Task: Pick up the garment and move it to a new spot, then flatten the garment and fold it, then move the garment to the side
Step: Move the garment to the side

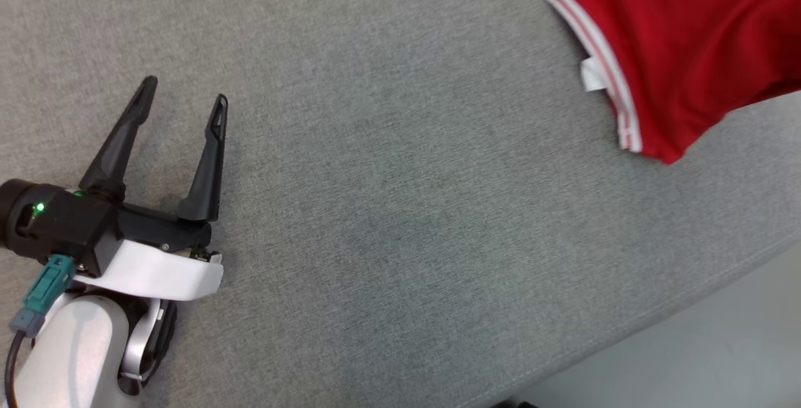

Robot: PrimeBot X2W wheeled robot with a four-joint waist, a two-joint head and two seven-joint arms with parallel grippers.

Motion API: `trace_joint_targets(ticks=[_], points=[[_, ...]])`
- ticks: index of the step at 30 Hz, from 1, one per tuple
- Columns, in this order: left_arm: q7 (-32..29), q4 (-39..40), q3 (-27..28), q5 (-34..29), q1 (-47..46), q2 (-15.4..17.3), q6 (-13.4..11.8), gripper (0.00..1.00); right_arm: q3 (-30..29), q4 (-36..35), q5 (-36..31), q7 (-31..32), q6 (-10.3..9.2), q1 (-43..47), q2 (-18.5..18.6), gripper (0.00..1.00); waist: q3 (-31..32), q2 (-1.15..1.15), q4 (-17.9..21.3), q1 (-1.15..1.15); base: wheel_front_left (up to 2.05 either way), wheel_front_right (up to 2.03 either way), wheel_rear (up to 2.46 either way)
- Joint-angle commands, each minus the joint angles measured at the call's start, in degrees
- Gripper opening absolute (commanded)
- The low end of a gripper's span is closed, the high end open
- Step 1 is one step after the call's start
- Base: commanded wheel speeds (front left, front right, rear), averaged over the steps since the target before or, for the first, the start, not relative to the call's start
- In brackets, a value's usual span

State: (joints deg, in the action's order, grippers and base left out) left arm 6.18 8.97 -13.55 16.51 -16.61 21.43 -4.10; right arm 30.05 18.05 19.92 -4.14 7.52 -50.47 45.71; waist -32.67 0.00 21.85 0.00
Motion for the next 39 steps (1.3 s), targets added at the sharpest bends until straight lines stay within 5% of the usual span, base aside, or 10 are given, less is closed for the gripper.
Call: trace_joint_targets(ticks=[1, 8, 9, 10, 19, 24, 32, 39], points=[[-0.10, 0.58, 0.29, -0.41, -1.16, 0.66, 0.15, 1.00, -0.92, 2.94, 0.14, -0.04, -0.06, -1.55, -0.24, 0.00, -2.28, 0.00, -0.57, 0.00, 0.00, 0.00, 0.00], [-0.41, 0.94, -0.41, -0.72, -2.95, 1.19, 0.77, 1.00, -4.68, 18.55, -0.51, -2.14, -0.05, -5.97, -4.57, 0.05, -5.88, 0.00, -2.54, 0.00, 0.00, 0.00, 0.00], [-0.38, 0.85, -0.53, -0.73, -3.18, 1.23, 0.91, 1.00, -6.00, 20.96, -0.62, -2.18, -0.05, -6.37, -5.43, 0.33, -6.19, 0.00, -2.79, 0.00, 0.00, 0.00, 0.00], [-0.38, 0.77, -0.64, -0.74, -3.42, 1.21, 0.86, 1.00, -7.44, 23.61, -1.09, -1.82, -0.05, -6.67, -6.19, 0.98, -6.45, 0.00, -3.02, 0.00, 0.00, 0.00, 0.00], [0.96, -1.43, -1.50, -0.20, -3.59, 0.45, 0.89, 1.00, -15.85, 36.89, -0.98, -7.93, -0.05, -3.75, -13.46, 1.00, -5.18, 0.00, -4.06, 0.00, 0.00, 0.00, 0.00], [1.87, -2.51, -1.46, 0.29, -2.57, -0.03, 0.37, 1.00, -21.10, 36.27, -0.56, -10.85, -0.05, -1.38, -16.03, 1.00, -2.31, 0.00, -3.83, 0.00, 0.00, 0.00, 0.00], [4.03, -4.78, 0.25, 2.58, 1.55, -1.34, -1.64, 1.00, -33.63, 9.95, -5.25, -11.11, -0.04, 14.37, -25.94, 1.00, 5.85, 0.00, -4.69, 0.00, 0.00, 0.00, 0.00], [5.62, -5.22, 1.79, 4.95, 5.98, -2.89, -3.33, 1.00, -34.61, -8.80, -6.83, -10.03, -0.04, 29.28, -36.12, 1.00, 12.54, 0.00, -7.62, 0.00, 0.00, 0.00, 0.00]])
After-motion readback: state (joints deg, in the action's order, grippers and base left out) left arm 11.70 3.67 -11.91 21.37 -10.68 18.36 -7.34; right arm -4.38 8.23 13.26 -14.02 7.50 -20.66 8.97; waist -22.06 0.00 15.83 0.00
